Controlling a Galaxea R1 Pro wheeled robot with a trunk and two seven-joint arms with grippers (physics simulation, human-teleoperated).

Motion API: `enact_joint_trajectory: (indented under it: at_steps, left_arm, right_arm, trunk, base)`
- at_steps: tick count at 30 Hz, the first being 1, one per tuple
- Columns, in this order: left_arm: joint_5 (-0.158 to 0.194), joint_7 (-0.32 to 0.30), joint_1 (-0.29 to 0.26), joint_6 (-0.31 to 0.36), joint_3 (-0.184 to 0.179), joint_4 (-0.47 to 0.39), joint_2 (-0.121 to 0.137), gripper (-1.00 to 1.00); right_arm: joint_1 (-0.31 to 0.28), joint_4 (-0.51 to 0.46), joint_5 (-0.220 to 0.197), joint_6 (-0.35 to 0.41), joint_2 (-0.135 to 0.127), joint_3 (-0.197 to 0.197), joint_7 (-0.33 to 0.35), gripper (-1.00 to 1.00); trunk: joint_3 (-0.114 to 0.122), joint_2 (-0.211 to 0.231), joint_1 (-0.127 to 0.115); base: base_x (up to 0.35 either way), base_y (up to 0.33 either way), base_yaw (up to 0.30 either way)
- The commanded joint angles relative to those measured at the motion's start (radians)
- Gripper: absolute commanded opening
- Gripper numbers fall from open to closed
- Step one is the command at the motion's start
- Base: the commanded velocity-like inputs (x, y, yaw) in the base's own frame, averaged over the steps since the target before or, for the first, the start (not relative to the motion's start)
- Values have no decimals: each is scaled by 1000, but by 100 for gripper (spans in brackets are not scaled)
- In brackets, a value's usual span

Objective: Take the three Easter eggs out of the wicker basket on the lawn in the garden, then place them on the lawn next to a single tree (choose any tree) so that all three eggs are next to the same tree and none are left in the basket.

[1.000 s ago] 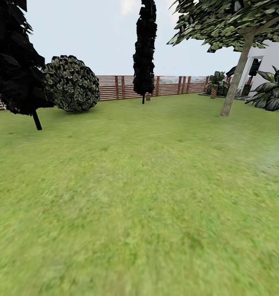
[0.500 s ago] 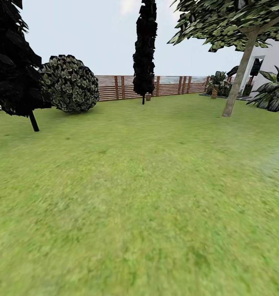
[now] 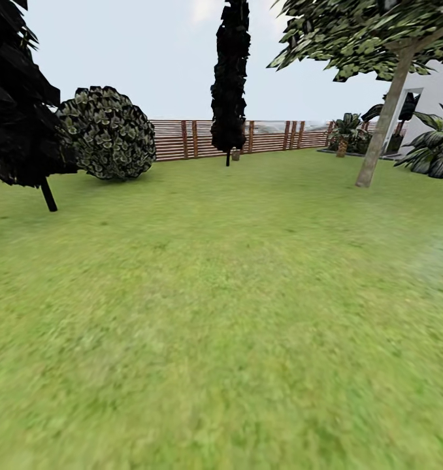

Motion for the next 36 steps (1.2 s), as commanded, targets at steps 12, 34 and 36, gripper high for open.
enact_joint_trajectory:
  at_steps: [12,34,36]
  left_arm:
    - [1,-1,0,-1,1,0,0,100]
    - [1,-1,0,-1,0,0,0,100]
    - [1,-1,0,-1,0,0,0,100]
  right_arm:
    - [-1,2,0,-3,0,1,1,100]
    - [-1,3,0,-3,0,1,1,100]
    - [-1,3,0,-3,0,1,1,100]
  trunk:
    - [-1,0,1]
    - [-1,0,1]
    - [-1,0,1]
  base:
    - [338,0,0]
    - [338,0,0]
    - [338,0,0]
